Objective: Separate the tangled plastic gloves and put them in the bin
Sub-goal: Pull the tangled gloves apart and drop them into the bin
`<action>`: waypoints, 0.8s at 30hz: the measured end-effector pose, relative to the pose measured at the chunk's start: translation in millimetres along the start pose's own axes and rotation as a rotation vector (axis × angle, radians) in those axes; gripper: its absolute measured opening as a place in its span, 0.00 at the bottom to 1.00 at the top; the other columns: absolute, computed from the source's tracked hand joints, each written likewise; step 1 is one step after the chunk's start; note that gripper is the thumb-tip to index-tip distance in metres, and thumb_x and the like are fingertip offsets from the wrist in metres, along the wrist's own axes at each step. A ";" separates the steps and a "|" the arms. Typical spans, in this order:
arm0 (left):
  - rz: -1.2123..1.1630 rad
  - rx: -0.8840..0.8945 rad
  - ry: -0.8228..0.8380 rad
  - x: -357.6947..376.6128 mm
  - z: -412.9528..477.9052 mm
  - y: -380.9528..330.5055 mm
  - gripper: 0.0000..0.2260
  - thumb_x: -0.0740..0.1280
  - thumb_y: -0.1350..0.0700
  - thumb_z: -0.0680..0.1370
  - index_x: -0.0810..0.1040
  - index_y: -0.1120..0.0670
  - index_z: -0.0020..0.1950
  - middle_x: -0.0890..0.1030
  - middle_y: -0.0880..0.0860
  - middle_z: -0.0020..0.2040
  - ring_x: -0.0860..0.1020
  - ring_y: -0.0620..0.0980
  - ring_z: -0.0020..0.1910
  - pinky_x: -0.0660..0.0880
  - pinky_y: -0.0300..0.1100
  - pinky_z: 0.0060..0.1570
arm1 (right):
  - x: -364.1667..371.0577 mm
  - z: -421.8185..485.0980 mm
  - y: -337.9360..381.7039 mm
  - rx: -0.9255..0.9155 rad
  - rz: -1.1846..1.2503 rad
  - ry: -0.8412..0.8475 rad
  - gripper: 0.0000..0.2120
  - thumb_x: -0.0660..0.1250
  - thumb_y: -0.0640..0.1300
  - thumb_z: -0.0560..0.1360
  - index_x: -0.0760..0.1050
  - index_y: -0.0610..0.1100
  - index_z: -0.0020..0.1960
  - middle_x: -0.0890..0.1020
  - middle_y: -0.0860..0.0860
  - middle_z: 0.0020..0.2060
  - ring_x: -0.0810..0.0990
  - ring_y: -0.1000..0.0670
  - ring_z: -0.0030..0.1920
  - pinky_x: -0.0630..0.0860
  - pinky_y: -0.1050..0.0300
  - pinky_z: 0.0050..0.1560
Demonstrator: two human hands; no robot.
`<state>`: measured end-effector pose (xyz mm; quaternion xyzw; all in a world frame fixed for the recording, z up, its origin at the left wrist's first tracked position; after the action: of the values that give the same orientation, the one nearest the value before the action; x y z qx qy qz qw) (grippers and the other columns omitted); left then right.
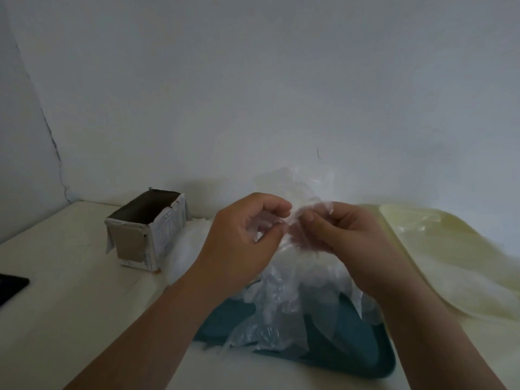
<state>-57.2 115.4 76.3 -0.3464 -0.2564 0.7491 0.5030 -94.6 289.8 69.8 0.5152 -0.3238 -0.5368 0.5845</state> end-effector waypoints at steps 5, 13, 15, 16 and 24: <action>-0.061 -0.195 -0.082 -18.1 5.5 33.4 0.08 0.76 0.61 0.77 0.85 0.48 0.51 0.86 0.44 0.44 0.84 0.46 0.43 0.81 0.34 0.45 | -13.0 11.5 -26.3 0.131 0.318 -0.105 0.09 0.62 0.30 0.81 0.80 0.35 0.55 0.85 0.37 0.44 0.83 0.40 0.40 0.83 0.48 0.41; 0.044 -0.387 -0.011 -24.3 4.8 72.7 0.08 0.76 0.58 0.78 0.85 0.46 0.52 0.87 0.45 0.46 0.85 0.50 0.46 0.82 0.38 0.42 | -29.4 16.8 -37.6 0.170 0.502 -0.246 0.11 0.62 0.32 0.79 0.81 0.38 0.56 0.81 0.41 0.38 0.81 0.43 0.35 0.82 0.47 0.41; -0.006 -0.427 -0.047 -26.5 5.0 75.1 0.05 0.75 0.50 0.78 0.85 0.45 0.54 0.87 0.43 0.49 0.85 0.47 0.50 0.84 0.42 0.50 | -23.9 16.0 -36.3 0.190 0.517 -0.199 0.12 0.61 0.33 0.77 0.81 0.37 0.56 0.77 0.43 0.34 0.76 0.45 0.30 0.77 0.50 0.35; -0.079 -0.455 -0.031 -23.9 5.5 74.8 0.11 0.75 0.42 0.77 0.85 0.45 0.56 0.87 0.43 0.51 0.85 0.46 0.54 0.83 0.46 0.56 | -19.6 15.0 -33.9 0.201 0.503 -0.162 0.13 0.61 0.34 0.75 0.81 0.36 0.56 0.75 0.43 0.32 0.73 0.45 0.29 0.74 0.52 0.33; -0.515 -0.481 0.282 12.2 -0.4 50.6 0.27 0.79 0.32 0.65 0.85 0.48 0.56 0.86 0.53 0.59 0.84 0.55 0.61 0.81 0.48 0.59 | 5.4 4.9 -25.5 0.260 0.199 -0.006 0.14 0.59 0.31 0.77 0.82 0.37 0.53 0.64 0.44 0.26 0.58 0.50 0.23 0.50 0.51 0.31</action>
<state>-89.1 108.5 35.7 -0.4785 -0.4319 0.4618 0.6094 -105.5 286.1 45.9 0.5503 -0.4414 -0.4314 0.5623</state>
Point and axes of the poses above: each hand's wrist, its own z-axis towards the middle knuckle, its own x-axis out of the palm, y = z × x, the point moved 9 cm from there along z, towards the middle knuckle
